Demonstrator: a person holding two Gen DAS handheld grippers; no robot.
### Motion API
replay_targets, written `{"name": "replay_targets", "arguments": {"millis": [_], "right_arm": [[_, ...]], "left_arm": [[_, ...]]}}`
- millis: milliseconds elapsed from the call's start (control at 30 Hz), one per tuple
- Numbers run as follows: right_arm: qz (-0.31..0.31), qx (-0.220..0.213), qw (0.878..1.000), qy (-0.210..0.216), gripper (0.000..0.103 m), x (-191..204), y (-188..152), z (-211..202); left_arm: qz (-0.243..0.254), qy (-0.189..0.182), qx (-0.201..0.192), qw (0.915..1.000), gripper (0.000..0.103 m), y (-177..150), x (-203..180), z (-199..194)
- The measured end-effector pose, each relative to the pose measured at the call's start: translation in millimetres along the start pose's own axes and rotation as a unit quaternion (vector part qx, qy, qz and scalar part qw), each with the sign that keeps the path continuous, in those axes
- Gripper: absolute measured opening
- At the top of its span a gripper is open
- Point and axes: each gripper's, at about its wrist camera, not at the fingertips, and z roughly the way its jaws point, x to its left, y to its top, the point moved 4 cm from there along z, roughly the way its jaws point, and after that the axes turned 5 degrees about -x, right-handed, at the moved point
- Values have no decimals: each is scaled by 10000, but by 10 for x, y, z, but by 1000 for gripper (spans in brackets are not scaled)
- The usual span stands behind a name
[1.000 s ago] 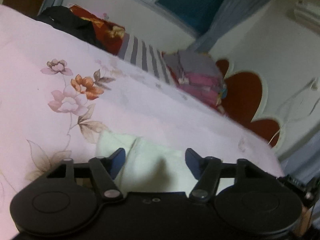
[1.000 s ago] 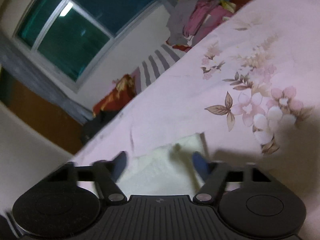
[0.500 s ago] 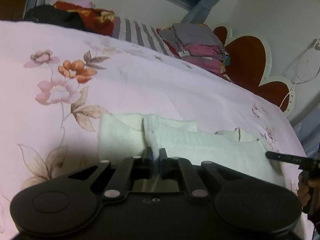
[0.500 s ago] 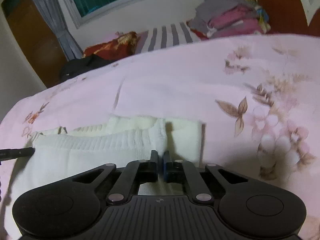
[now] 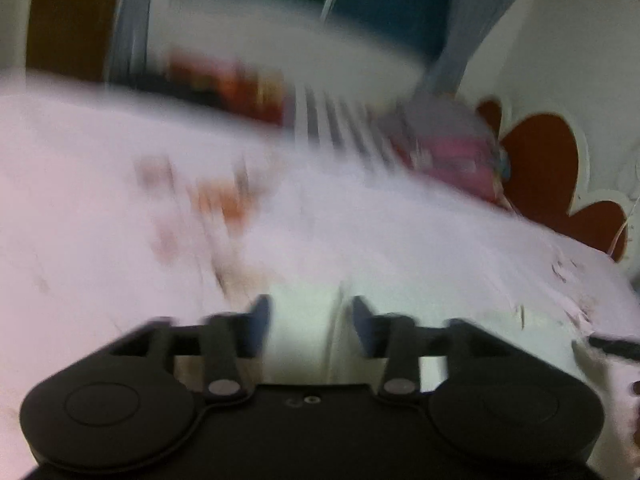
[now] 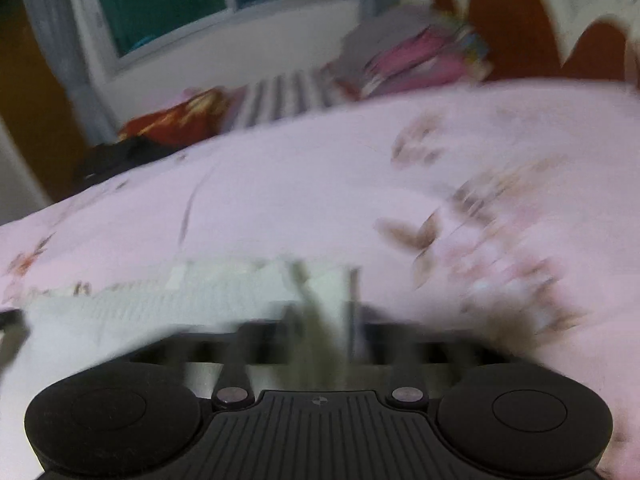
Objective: Fold small clothes
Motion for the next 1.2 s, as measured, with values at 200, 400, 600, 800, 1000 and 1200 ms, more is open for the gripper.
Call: {"name": "replay_targets", "arguments": {"millis": [200,400,600,800,1000,1200], "right_arm": [[-1010,194,9844,1430,52,1023,-203,-45],[-1125,590,9805,1497,50,1156,-392,208],[-284,379,9982,358,50,170,-214,206],[-489,72,9953,835,50,494,-77,-94],[-1361,564,9754,1640,50,1154,-555,-178],[-1298,345,9890,619,50,760,-651,-213]], "left_arm": [[1073,-1368,638,9827,78,-261,-1084,104],[1472,-643,659,9848,82,-418,-1005,323],[1043,-73,613,9926,88,-376,-246,266],[1083,-115,51,9940,89,-281,-573,-75],[1417,-914,527,9843,88,-634,-1184,-77],[1456,-246,630,9870,85,-775,-857,-123]]}}
